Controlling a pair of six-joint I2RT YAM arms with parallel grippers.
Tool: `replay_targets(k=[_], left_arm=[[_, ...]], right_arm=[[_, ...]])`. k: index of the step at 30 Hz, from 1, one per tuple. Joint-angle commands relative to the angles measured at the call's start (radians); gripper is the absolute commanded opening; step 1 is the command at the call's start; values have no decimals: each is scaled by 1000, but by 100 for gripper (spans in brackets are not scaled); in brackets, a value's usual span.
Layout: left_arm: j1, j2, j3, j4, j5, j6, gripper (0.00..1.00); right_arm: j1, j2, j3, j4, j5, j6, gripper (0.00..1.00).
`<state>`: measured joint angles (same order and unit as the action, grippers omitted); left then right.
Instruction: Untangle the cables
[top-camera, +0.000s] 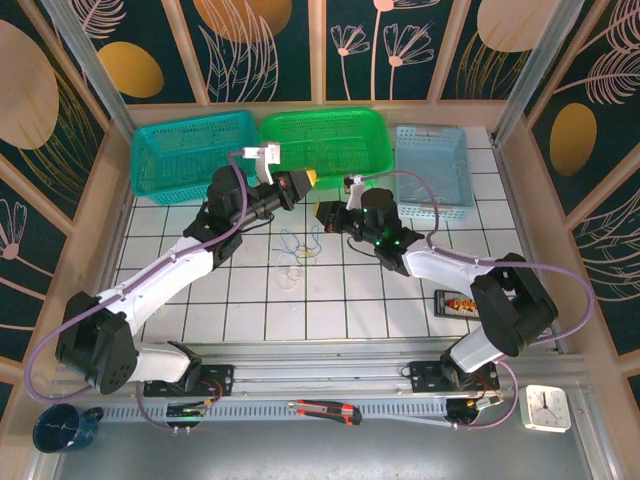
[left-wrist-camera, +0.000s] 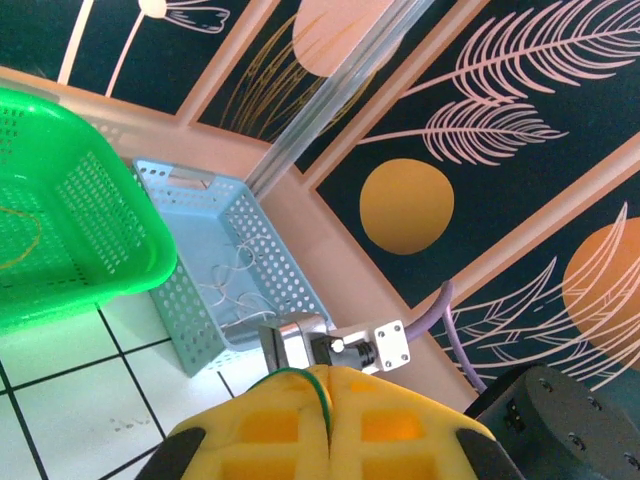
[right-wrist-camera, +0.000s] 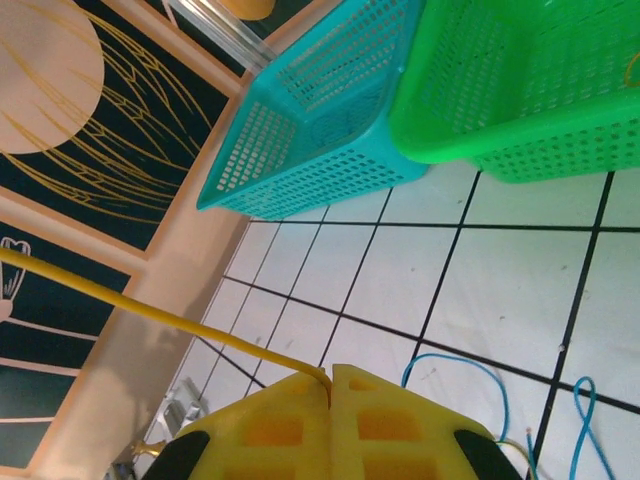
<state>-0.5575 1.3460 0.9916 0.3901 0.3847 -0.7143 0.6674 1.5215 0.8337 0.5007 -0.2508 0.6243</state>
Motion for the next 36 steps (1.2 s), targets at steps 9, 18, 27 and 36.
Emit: replay_targets(k=[9,18,27,36], left_arm=[[-2,-15,33,-69,-134,89,0],[-2,-42,-70,10,-164,80,11],[-2,-72,-218,90,-230,54,45],[-2,-118,-361,138,-292,28,65]], right_arm=[[-21,-48,47,-306,206,-205,0],[-114,1,262,-385,158,-264,0],[-241,204,560,-452,101,-285,0],[-297,493,860,-507,128,-276,0]])
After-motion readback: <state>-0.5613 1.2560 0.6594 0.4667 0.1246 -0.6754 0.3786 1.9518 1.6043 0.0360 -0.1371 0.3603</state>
